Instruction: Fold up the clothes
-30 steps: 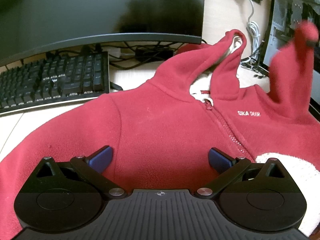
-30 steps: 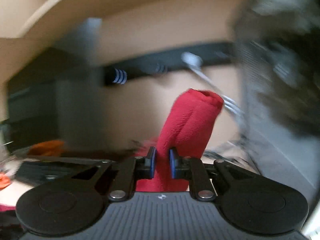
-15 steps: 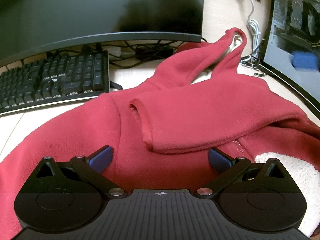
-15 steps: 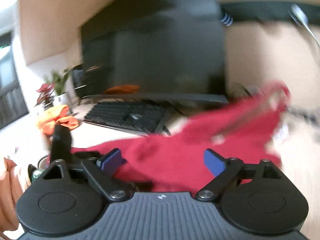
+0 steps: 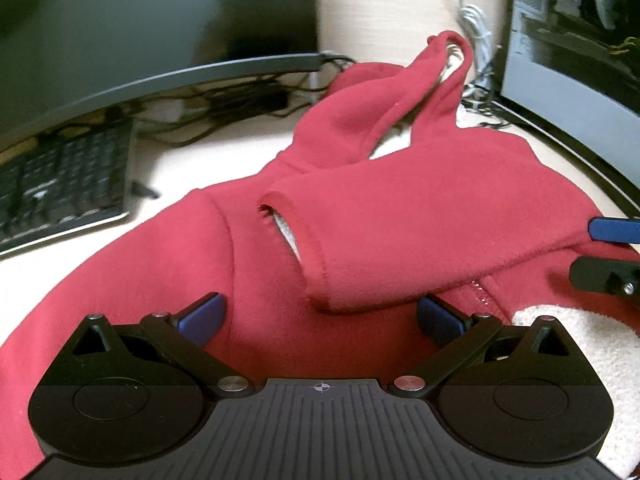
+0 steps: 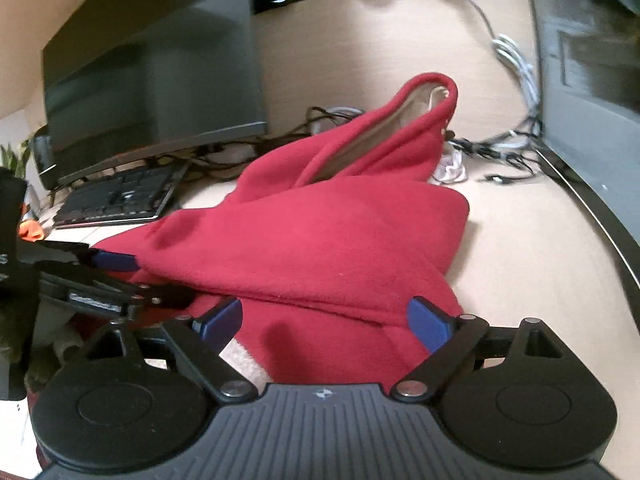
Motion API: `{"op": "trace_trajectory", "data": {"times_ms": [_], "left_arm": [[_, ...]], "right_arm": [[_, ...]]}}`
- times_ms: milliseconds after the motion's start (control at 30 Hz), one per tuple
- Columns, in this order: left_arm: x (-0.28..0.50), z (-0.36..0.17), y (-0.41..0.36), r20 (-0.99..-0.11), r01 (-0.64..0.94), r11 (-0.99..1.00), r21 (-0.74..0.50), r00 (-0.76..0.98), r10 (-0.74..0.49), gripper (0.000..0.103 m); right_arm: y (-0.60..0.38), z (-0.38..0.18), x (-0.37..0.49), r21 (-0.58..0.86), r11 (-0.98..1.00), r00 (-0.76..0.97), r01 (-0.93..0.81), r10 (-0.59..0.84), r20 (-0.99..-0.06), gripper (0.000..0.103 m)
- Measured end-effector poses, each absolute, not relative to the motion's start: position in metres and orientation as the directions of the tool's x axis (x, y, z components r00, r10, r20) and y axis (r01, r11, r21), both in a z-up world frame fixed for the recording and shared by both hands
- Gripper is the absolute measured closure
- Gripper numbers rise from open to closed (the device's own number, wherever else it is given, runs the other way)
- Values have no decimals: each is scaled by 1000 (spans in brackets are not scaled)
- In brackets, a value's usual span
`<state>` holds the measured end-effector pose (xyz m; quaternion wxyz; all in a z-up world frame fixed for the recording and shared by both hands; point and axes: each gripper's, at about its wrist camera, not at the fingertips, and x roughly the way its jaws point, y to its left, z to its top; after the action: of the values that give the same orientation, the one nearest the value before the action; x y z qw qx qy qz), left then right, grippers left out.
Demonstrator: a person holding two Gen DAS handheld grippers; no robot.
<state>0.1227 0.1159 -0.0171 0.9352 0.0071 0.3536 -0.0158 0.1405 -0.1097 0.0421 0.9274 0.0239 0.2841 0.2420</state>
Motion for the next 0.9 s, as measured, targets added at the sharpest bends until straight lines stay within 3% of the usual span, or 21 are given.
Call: {"op": "trace_trajectory", "data": {"times_ms": [67, 200, 267, 333, 400, 433, 533, 600, 633, 767, 833, 900], "left_arm": [[119, -13, 118, -659, 21, 998, -51, 750, -50, 0], [103, 11, 138, -593, -14, 946, -324, 782, -191, 0], [105, 18, 136, -561, -14, 934, -356, 803, -202, 0], [115, 19, 127, -564, -31, 953, -300, 812, -151, 1], [130, 11, 121, -602, -70, 966, -251, 793, -99, 12], [137, 5, 121, -627, -82, 966, -243, 774, -92, 41], [149, -5, 116, -651, -101, 979, -175, 758, -38, 53], [149, 2, 113, -629, -79, 989, -124, 777, -16, 80], [147, 9, 114, -610, -74, 993, -90, 792, 4, 86], [148, 15, 122, -573, -98, 988, 116, 806, 147, 86], [149, 1, 132, -622, -100, 987, 129, 766, 159, 85], [144, -5, 134, -616, -96, 987, 129, 773, 155, 82]], "right_arm": [[-110, 39, 138, 174, 880, 721, -443, 464, -514, 11], [-95, 36, 134, 126, 883, 730, -453, 448, -516, 8], [-94, 36, 134, 126, 883, 730, -453, 448, -515, 7], [-95, 36, 134, 133, 881, 730, -453, 453, -512, 7], [-95, 35, 133, 131, 882, 732, -453, 452, -509, 7], [-96, 35, 133, 129, 882, 734, -453, 452, -508, 7], [-95, 35, 132, 125, 883, 738, -452, 449, -504, 7], [-93, 37, 131, 114, 889, 744, -444, 437, -506, 7], [-91, 42, 129, 113, 889, 744, -443, 435, -507, 7], [-81, 81, 124, 178, 844, 740, -506, 531, -413, 2], [-76, 92, 136, 213, 824, 723, -525, 564, -400, 0], [-71, 94, 156, 273, 801, 686, -532, 597, -415, 0]]}}
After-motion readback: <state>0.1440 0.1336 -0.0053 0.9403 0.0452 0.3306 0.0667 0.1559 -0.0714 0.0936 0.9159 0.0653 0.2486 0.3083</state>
